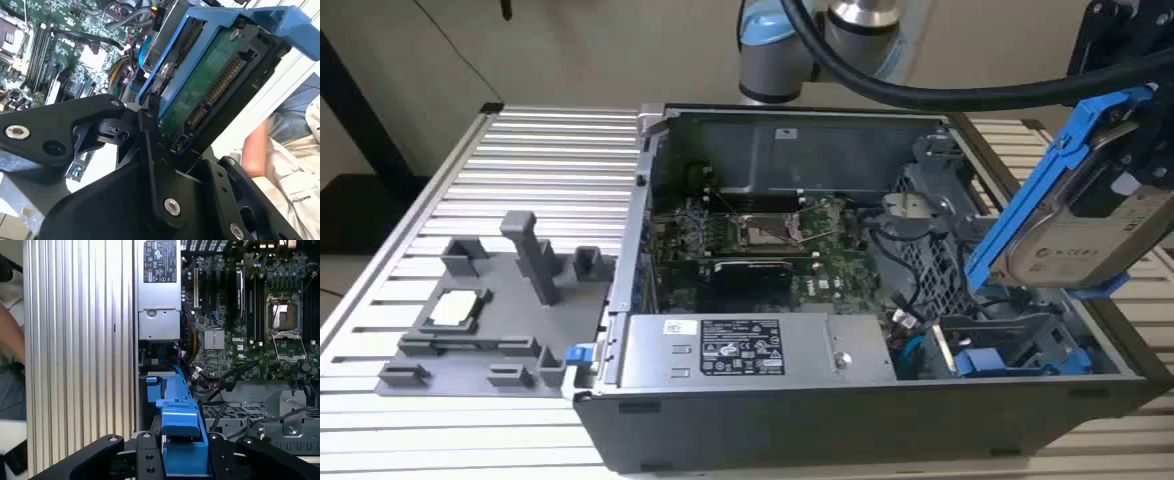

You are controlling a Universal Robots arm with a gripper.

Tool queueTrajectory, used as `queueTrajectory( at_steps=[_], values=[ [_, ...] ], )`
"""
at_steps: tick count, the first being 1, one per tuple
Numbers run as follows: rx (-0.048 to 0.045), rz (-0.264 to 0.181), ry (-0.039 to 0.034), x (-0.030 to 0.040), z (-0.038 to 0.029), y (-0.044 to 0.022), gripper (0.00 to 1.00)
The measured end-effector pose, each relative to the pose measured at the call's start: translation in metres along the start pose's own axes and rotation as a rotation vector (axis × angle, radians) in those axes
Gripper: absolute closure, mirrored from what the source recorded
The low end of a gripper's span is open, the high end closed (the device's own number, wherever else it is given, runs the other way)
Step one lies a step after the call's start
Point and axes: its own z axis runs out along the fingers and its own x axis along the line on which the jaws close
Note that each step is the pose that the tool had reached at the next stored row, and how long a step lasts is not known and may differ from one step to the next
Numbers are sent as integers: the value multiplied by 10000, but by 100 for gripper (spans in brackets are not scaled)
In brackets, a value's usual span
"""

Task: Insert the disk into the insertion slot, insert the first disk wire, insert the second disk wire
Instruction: 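Insert the disk into the insertion slot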

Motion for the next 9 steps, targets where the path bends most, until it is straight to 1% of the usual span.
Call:
queueTrajectory(
  at_steps=[5, 9],
  values=[
    [2, 4, 89, -14, 0, 0, 67],
    [2, 4, 90, -25, 0, 0, 67]
  ],
)
